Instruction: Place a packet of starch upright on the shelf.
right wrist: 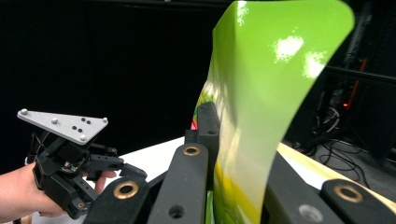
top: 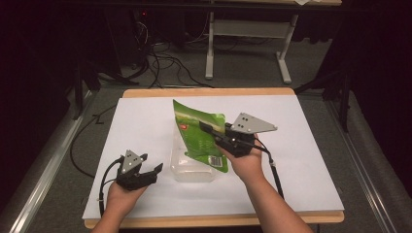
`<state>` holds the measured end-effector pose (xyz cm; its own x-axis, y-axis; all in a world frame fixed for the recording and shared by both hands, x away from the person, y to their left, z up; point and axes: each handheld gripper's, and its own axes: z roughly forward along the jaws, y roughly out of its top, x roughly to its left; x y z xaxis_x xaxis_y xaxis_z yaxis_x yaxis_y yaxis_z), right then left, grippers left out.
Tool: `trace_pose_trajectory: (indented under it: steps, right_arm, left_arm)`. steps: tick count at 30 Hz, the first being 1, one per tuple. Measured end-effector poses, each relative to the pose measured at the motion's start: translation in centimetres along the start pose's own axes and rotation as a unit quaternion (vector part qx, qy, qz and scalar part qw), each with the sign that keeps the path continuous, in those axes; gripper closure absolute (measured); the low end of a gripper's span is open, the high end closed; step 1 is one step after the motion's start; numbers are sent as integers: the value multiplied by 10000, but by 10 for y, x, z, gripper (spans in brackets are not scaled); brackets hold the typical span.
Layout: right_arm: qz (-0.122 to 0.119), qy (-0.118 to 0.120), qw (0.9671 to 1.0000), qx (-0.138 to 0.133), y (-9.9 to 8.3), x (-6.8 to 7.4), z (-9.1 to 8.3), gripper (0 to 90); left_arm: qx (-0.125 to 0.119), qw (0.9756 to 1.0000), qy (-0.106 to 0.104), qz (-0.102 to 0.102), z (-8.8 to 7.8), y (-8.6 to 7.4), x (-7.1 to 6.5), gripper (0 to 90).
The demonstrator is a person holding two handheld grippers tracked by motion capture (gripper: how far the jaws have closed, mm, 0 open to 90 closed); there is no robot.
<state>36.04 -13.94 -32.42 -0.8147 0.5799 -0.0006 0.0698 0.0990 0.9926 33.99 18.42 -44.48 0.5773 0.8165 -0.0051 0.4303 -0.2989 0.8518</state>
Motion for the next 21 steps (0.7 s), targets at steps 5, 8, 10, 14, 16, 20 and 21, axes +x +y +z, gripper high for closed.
trace_pose_trajectory:
  steps: [5, 8, 10, 14, 16, 20, 21]
  right_arm:
    - [-24, 230, 9997, 74, -5, -1, 22, 898]
    - [-69, 338, 9994, 93, -7, -2, 34, 898]
    - [-86, 371, 9992, 91, -7, -3, 37, 898]
    - [-105, 431, 9990, 56, -9, -6, 44, 898]
    - [-133, 435, 9990, 49, -11, -9, 46, 898]
    - [-151, 482, 9987, -8, -16, -15, 44, 898]
    - [-151, 482, 9987, -8, -16, -15, 44, 898]
  left_arm:
    - [-8, 10000, 7, -40, 0, -1, 1, 324]
    - [-8, 10000, 19, -66, 1, -1, 2, 324]
    - [11, 10000, 11, -62, 1, -1, 2, 324]
    - [8, 10000, 19, -70, 0, -1, 3, 324]
    - [9, 10000, 23, -74, 0, -2, 3, 324]
    - [9, 9999, 14, -99, 1, -2, 3, 324]
    - [9, 9999, 14, -99, 1, -2, 3, 324]
